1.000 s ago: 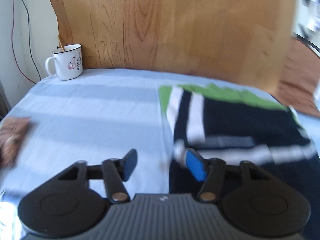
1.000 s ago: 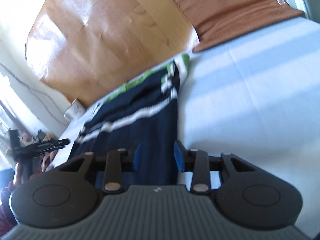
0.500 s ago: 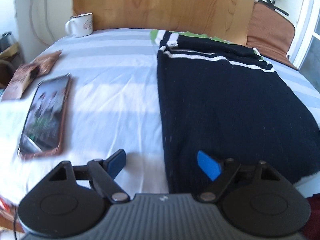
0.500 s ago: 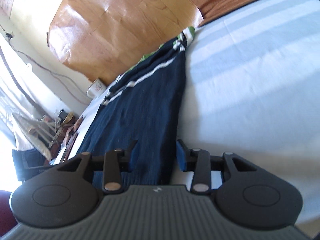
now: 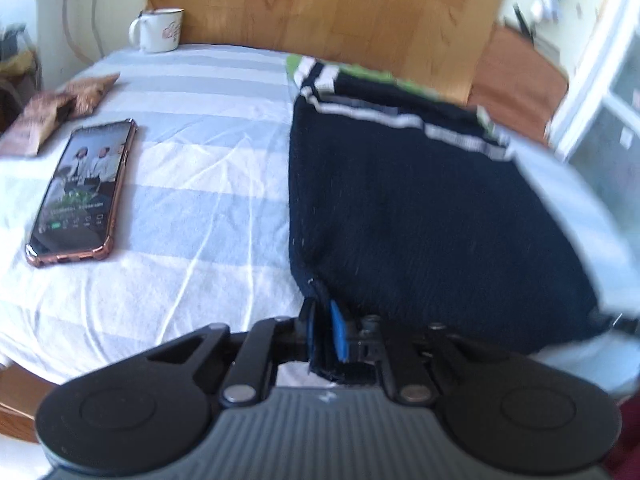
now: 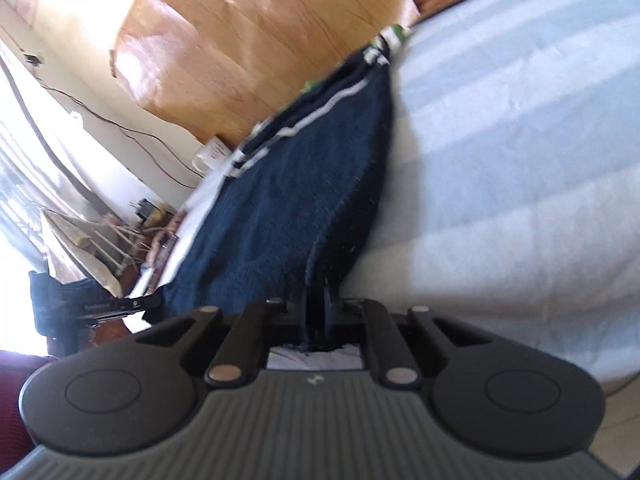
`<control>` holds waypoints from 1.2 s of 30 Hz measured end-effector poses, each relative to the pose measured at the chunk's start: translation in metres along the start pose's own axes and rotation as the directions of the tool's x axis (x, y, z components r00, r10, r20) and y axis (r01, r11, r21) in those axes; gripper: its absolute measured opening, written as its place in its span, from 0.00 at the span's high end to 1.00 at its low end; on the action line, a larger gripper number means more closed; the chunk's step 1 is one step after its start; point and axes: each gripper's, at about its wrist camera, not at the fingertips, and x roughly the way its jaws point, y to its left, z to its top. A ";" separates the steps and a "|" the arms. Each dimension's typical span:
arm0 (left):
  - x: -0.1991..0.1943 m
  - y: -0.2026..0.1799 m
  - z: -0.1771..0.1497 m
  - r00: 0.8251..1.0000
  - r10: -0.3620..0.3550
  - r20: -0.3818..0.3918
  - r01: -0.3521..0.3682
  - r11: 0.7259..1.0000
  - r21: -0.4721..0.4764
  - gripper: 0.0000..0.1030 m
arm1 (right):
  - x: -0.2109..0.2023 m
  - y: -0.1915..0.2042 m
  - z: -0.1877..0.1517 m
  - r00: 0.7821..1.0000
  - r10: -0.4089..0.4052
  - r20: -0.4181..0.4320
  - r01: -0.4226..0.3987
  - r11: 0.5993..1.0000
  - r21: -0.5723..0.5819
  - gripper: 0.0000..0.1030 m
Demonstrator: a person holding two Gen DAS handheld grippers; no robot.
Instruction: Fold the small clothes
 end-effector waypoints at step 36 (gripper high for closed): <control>0.132 -0.014 0.185 0.988 -0.154 -0.006 0.153 0.987 -0.056 0.69 | 0.176 0.015 0.172 0.993 -0.094 -0.072 0.078 0.977 -0.199 0.65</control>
